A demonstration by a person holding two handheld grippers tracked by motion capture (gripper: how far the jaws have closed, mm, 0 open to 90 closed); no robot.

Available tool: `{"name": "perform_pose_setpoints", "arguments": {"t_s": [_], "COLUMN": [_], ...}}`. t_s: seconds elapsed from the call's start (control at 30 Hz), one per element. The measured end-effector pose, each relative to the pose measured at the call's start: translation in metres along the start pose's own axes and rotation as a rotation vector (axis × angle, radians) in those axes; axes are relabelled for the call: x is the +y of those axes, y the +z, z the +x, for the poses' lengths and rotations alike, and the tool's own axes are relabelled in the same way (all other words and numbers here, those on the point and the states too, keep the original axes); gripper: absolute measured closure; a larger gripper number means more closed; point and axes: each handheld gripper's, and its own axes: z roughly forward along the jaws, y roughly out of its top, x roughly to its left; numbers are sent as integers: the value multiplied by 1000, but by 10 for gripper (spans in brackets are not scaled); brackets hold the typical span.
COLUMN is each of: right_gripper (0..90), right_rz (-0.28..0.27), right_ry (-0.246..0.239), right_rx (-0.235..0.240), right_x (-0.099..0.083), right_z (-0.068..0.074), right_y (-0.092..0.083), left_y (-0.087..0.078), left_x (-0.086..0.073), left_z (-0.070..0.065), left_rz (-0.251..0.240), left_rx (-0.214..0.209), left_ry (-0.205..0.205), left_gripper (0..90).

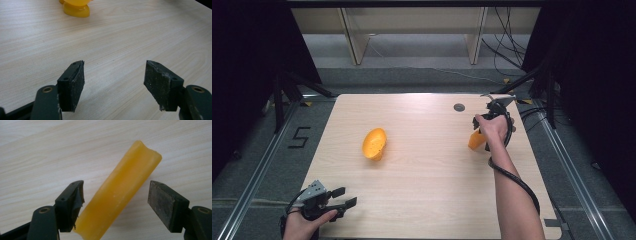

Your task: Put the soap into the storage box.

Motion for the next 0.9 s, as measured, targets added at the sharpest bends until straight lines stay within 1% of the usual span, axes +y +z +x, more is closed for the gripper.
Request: {"name": "perform_pose_setpoints", "arguments": {"t_s": [0.03, 0.07, 0.1, 0.13, 0.17, 0.2, 0.23, 0.27, 0.3, 0.33, 0.37, 0.4, 0.43, 0.47, 0.5, 0.53, 0.57, 0.6, 0.63, 0.67, 0.7, 0.73, 0.77, 0.83, 0.87, 0.9], "right_gripper": [292, 283, 281, 277, 277, 273, 272, 271, 272, 272, 272, 273, 278, 292, 322, 330, 349, 397, 429, 447, 471, 496, 527, 568, 585, 607], "right_rz": [9, 20, 20, 15, 15, 11, 10, 10, 25, 37, 56, 60, 23, 27, 48, 61, 51, 63, 103, 122, 132, 142, 152, 168, 176, 171], "right_ry": [14, 12, 11, -3, -3, 11, -2, -27, 9, 1, 30, 34, -102, -85, -31, -27, -127, -116, -15, -19, -1, 16, 1, -36, -51, -121], "right_rx": [-1, -13, -13, -14, -14, -10, -8, -11, 2, -10, -10, -20, -29, -22, -32, -32, -53, -58, -65, -74, -54, -59, -69, -87, -90, -94], "right_x": [0, 0, 0, -1, -1, -2, -2, -2, -2, -2, -1, -1, 1, 1, 0, 0, 2, 2, 1, 1, 2, 2, 2, 2, 2, 3], "right_z": [0, 0, -1, -3, -3, -4, -5, -6, -3, -3, 0, 1, -8, -7, -2, -1, -7, -6, 1, -1, -1, 0, 1, 0, 0, -6], "right_y": [2, 4, 7, 10, 10, 15, 17, 18, 19, 19, 19, 20, 23, 24, 24, 24, 26, 26, 24, 24, 24, 25, 25, 24, 23, 23], "left_y": [0, 0, 0, 0, 0, 0, 0, 1, 0, 1, 1, 1, 1, 0, 0, 0, 1, 1, 1, 0, 0, 0, 0, 1, 0, 0], "left_x": [0, 0, 0, 0, 0, 0, 0, 0, 0, 0, 0, 0, 0, 0, 0, 0, 0, 0, 0, 0, 0, 0, 0, 0, 0, 0], "left_z": [0, -1, -1, 0, 0, 0, 0, 0, -1, 0, 0, 0, 0, 0, 0, 0, 0, 0, 0, -1, -1, 0, -1, 0, -1, 0], "left_rz": [1, 1, 1, 0, 0, 1, 2, 1, 3, -2, 2, 2, 4, 3, 4, 5, 0, 4, 4, 11, 10, 4, 7, 4, 8, 13], "left_rx": [-1, 1, 1, 1, 1, -1, -3, -3, 7, -1, -2, -2, -2, -1, 1, 7, 0, -3, -5, 11, 10, 3, 7, -3, 6, 10], "left_ry": [-3, -16, -17, -16, -16, -2, -4, -3, -4, -4, -3, -3, -3, -4, -4, -4, -9, -9, -8, -4, -5, -5, -7, -7, -5, 2], "left_gripper": [319, 319, 319, 319, 319, 319, 318, 319, 318, 318, 318, 318, 318, 318, 318, 318, 317, 317, 317, 317, 317, 316, 317, 317, 317, 317]}}
